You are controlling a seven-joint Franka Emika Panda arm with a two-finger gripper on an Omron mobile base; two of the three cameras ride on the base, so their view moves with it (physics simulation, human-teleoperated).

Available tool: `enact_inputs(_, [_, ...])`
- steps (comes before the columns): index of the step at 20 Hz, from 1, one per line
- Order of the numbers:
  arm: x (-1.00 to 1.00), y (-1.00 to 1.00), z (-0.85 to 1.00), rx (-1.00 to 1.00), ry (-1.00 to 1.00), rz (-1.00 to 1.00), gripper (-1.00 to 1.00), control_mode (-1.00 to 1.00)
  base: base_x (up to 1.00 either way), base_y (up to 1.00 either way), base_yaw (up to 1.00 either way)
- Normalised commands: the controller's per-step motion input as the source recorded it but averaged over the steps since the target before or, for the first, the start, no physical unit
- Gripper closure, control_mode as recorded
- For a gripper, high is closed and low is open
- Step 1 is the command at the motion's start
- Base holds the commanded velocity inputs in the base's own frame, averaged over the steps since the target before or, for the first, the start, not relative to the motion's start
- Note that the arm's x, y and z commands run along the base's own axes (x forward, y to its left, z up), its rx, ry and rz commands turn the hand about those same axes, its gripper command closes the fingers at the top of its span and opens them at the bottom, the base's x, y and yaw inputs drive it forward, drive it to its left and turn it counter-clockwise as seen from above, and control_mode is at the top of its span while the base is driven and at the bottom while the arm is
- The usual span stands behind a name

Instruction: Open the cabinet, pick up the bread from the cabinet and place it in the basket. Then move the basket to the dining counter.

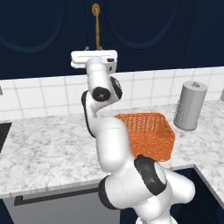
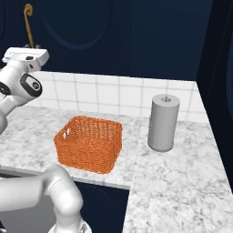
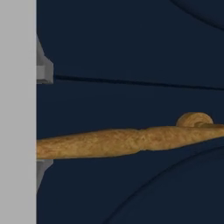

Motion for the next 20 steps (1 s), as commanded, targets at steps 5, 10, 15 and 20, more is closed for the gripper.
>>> enact_inputs(5, [0.05,-0.3,0.07,0.01,0.0,0.03,1.0,-1.0,0.0,0.0,0.0])
enact_inputs(10, [-0.77,-0.35,0.24,0.0,0.0,-0.06,1.0,-1.0,0.0,0.0,0.0])
enact_inputs(15, [-1.0,-0.43,0.33,0.0,0.0,-0.22,1.0,-1.0,0.0,0.0,0.0])
enact_inputs(20, [-1.0,-0.68,0.32,0.03,0.0,-0.22,1.0,-1.0,0.0,0.0,0.0])
